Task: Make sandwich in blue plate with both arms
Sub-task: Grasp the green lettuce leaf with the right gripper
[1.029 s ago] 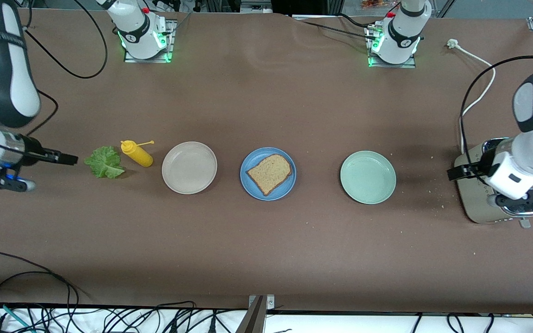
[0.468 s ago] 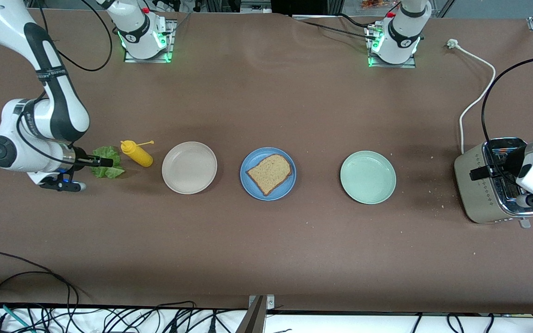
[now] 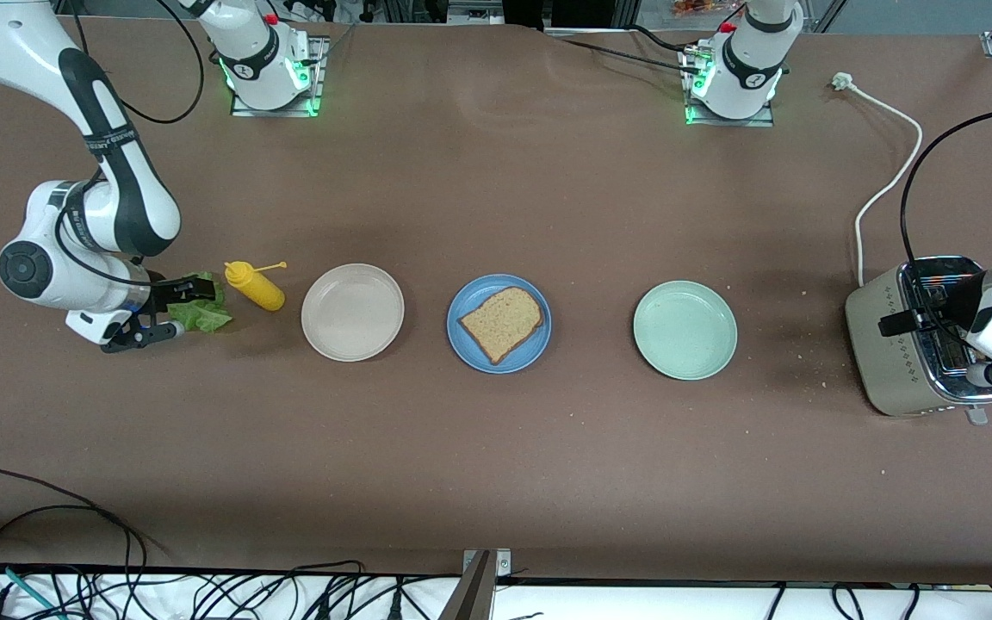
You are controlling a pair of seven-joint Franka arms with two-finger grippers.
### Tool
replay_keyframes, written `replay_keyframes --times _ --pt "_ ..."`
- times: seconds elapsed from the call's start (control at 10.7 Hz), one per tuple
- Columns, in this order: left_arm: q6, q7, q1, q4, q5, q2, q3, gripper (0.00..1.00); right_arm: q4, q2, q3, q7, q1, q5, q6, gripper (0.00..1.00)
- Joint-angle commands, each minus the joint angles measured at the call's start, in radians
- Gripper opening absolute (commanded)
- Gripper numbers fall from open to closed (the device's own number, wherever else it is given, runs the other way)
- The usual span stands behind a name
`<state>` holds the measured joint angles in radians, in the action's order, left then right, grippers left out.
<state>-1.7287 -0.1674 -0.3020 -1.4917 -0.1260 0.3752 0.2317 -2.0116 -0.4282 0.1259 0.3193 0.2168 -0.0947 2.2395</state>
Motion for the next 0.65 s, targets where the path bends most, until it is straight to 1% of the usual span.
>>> replay_keyframes --times 0.0,0.19,0.28,0.47,0.56 --pt "0.003 0.023 -0.034 0.013 -0.024 0.001 0.008 1.0 -0.056 -0.006 -0.026 0.254 0.016 -0.017 0.075 1.0" --pt "0.003 0.083 -0.063 0.03 -0.027 -0.002 0.006 1.0 -0.056 -0.026 -0.026 0.366 0.03 -0.016 0.077 1.0" --pt "0.003 0.121 -0.086 0.053 -0.027 -0.001 0.006 1.0 -0.055 -0.038 -0.026 0.441 0.036 -0.016 0.103 1.0" --pt "0.003 0.173 -0.141 0.054 -0.024 0.002 0.006 1.0 -0.055 -0.076 -0.026 0.582 0.045 -0.016 0.196 1.0" --pt "0.001 0.186 -0.158 0.056 -0.024 0.004 0.005 1.0 -0.053 -0.089 -0.026 0.616 0.061 -0.016 0.212 0.96"
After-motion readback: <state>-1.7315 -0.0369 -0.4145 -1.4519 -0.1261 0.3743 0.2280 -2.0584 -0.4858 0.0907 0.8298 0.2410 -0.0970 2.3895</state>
